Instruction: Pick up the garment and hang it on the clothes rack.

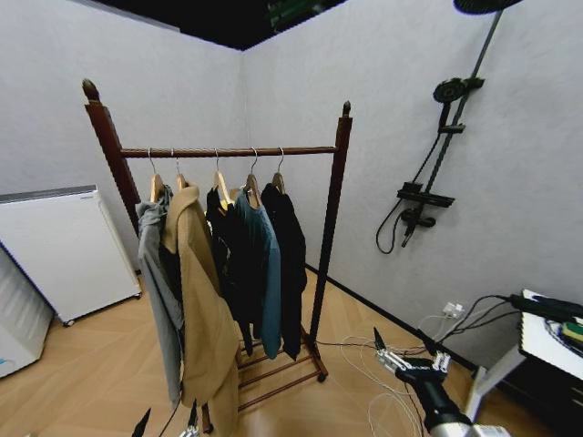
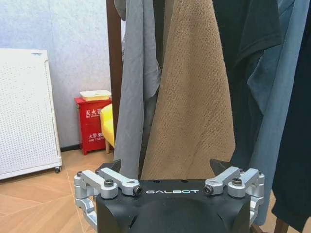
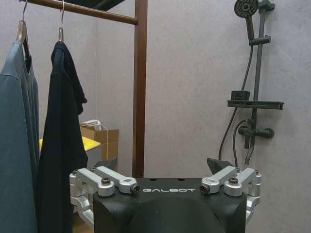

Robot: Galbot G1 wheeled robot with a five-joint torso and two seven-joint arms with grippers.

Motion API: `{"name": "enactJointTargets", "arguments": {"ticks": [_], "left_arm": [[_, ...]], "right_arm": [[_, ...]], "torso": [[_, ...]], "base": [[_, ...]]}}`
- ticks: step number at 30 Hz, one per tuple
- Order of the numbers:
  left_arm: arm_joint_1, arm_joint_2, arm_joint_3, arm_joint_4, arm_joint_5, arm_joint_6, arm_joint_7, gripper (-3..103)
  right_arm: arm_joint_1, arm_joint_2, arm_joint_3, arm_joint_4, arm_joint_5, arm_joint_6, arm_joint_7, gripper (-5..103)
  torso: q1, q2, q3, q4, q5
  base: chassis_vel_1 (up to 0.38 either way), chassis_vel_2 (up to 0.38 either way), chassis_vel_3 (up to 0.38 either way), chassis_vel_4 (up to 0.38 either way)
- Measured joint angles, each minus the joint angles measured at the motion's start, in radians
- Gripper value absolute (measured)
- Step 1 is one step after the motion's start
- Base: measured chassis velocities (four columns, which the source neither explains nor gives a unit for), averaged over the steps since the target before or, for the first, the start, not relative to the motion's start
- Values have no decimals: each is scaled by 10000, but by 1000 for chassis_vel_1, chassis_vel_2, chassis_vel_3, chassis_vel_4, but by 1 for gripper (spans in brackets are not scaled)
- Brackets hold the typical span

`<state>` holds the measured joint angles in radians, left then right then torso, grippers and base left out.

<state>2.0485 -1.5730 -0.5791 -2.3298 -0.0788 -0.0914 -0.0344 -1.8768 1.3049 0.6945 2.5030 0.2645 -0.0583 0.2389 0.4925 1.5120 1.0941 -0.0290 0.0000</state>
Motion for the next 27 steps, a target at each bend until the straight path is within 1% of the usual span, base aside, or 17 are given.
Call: {"name": "enactJointTargets", "arguments": {"ticks": [14, 27], "left_arm": [[-1, 0, -1, 0, 0, 0, 0, 100], [0, 0, 2, 0, 0, 0, 1, 100]], "right_arm": [[73, -25, -17, -48, 38, -21, -11, 100], [94, -34, -21, -62, 53, -32, -14, 100]], "torso": [[0, 0, 0, -1, 0], [0, 0, 1, 0, 2]], "base": [[0, 0, 0, 0], [-41, -55, 46, 45]]}}
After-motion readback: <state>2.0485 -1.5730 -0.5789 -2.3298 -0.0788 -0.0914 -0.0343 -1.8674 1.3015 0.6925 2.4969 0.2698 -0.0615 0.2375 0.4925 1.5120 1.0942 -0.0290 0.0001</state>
